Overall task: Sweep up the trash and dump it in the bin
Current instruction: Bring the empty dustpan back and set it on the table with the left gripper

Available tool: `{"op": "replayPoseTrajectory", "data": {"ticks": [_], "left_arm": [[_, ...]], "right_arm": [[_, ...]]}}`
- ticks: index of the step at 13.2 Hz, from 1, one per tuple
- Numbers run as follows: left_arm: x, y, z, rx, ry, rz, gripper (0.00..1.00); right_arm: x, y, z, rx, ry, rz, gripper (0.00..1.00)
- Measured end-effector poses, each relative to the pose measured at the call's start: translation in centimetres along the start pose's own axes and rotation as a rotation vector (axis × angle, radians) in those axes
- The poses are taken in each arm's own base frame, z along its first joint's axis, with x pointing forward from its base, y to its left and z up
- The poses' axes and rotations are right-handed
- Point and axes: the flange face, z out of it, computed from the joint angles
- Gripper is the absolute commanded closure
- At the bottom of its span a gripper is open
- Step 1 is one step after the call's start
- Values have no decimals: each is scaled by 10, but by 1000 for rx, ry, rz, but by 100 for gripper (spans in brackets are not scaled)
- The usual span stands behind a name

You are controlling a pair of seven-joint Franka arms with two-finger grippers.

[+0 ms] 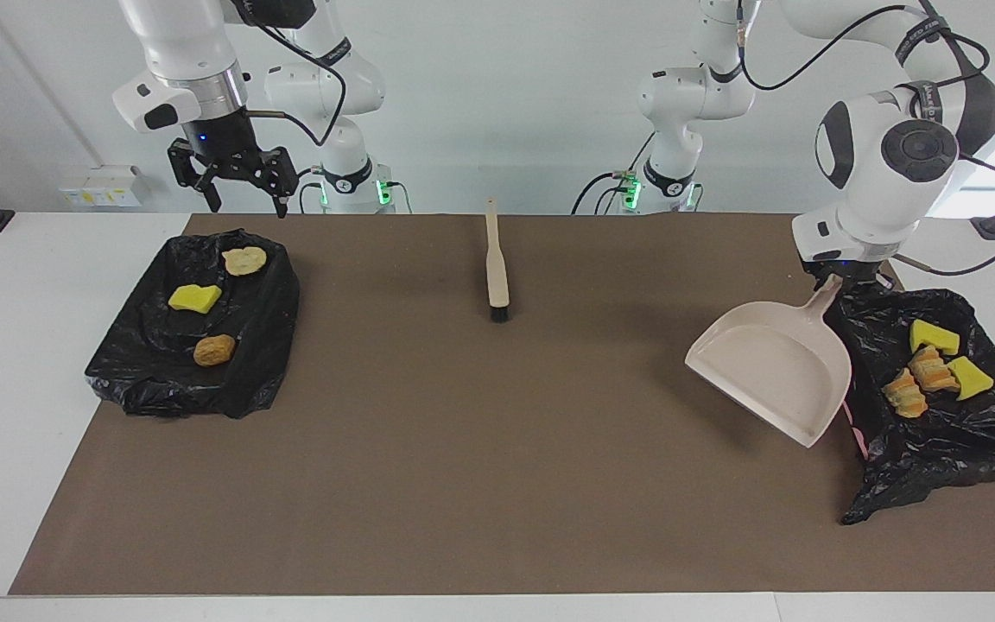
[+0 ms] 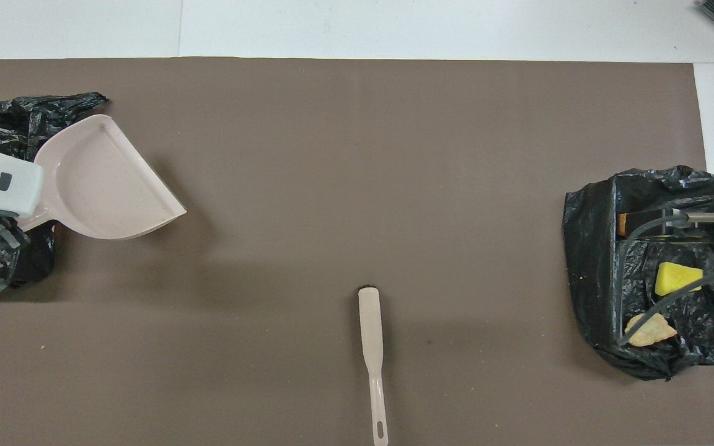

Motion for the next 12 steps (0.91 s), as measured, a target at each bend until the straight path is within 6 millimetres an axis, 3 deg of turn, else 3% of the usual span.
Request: {"op": "replayPoseTrajectory", "data": {"ticks": [2, 6, 9, 12], "left_arm": [[27, 25, 12, -10, 20, -122, 100], [106, 97, 25, -55, 98, -251, 100], [134, 133, 12, -114, 167, -249, 100], [179, 189, 3, -176, 183, -284, 100]], "right_arm": [[-2, 0, -13, 5, 4, -1, 0], [-5, -3, -23, 85, -5, 7, 0], [-11, 6, -29, 81, -26, 19, 0], [-14, 11, -30, 33, -34, 17, 0]]}}
